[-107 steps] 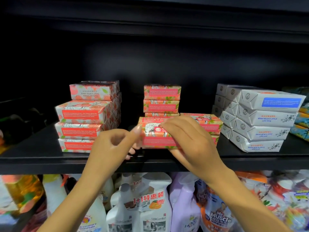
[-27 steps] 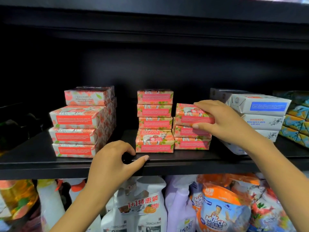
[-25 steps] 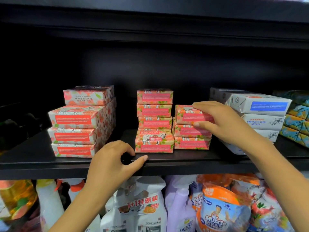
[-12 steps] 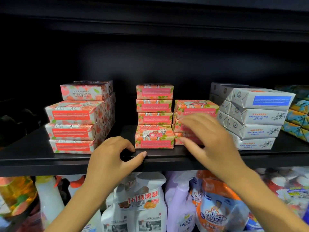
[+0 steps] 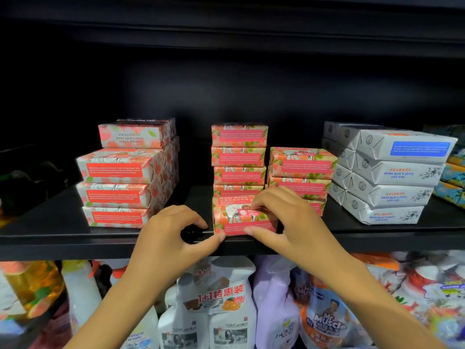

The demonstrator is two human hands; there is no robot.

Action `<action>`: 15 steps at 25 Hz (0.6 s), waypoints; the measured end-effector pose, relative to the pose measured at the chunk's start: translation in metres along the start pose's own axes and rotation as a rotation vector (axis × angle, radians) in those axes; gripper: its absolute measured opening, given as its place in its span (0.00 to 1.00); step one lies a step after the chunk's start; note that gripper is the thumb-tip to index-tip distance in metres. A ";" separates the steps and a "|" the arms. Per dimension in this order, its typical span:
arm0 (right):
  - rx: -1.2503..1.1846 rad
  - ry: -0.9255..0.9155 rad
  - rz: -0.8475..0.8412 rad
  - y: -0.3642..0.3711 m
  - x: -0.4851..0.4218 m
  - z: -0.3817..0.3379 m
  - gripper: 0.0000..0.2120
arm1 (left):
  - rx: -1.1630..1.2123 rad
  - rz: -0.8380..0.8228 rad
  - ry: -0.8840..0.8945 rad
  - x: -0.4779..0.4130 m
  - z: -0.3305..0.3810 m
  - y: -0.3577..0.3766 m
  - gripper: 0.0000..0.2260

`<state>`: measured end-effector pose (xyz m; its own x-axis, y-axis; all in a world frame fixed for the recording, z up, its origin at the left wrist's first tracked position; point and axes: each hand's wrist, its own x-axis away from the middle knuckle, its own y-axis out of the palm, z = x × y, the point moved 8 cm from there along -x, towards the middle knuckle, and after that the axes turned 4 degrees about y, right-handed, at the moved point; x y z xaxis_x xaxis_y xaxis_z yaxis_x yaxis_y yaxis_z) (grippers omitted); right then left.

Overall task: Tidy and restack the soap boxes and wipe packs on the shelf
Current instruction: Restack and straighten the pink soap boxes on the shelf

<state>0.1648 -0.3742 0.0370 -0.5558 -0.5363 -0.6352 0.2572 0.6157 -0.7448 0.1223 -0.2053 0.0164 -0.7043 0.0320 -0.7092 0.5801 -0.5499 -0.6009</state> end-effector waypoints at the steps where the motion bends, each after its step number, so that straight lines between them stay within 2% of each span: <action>1: -0.003 -0.001 0.006 0.000 -0.002 0.000 0.20 | 0.005 0.000 0.003 0.000 0.001 0.000 0.20; 4: 0.134 0.022 -0.128 0.018 -0.005 0.004 0.34 | -0.009 -0.003 0.013 -0.001 0.002 0.000 0.23; 6: 0.193 0.023 -0.182 0.024 -0.007 0.004 0.37 | -0.017 -0.011 0.006 -0.001 0.001 0.000 0.24; 8: 0.153 0.008 -0.172 0.020 -0.008 -0.001 0.36 | -0.019 -0.034 -0.008 -0.001 0.001 0.002 0.24; 11: 0.175 -0.058 -0.021 0.006 -0.003 -0.015 0.33 | 0.089 -0.054 -0.074 -0.002 0.000 0.001 0.24; 15: 0.241 -0.173 0.323 -0.019 0.010 -0.038 0.27 | 0.496 -0.053 -0.151 -0.010 0.011 0.006 0.19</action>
<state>0.1247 -0.3695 0.0531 -0.2816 -0.4397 -0.8529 0.5849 0.6259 -0.5158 0.1281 -0.2180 0.0242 -0.7998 -0.0297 -0.5995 0.3040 -0.8813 -0.3619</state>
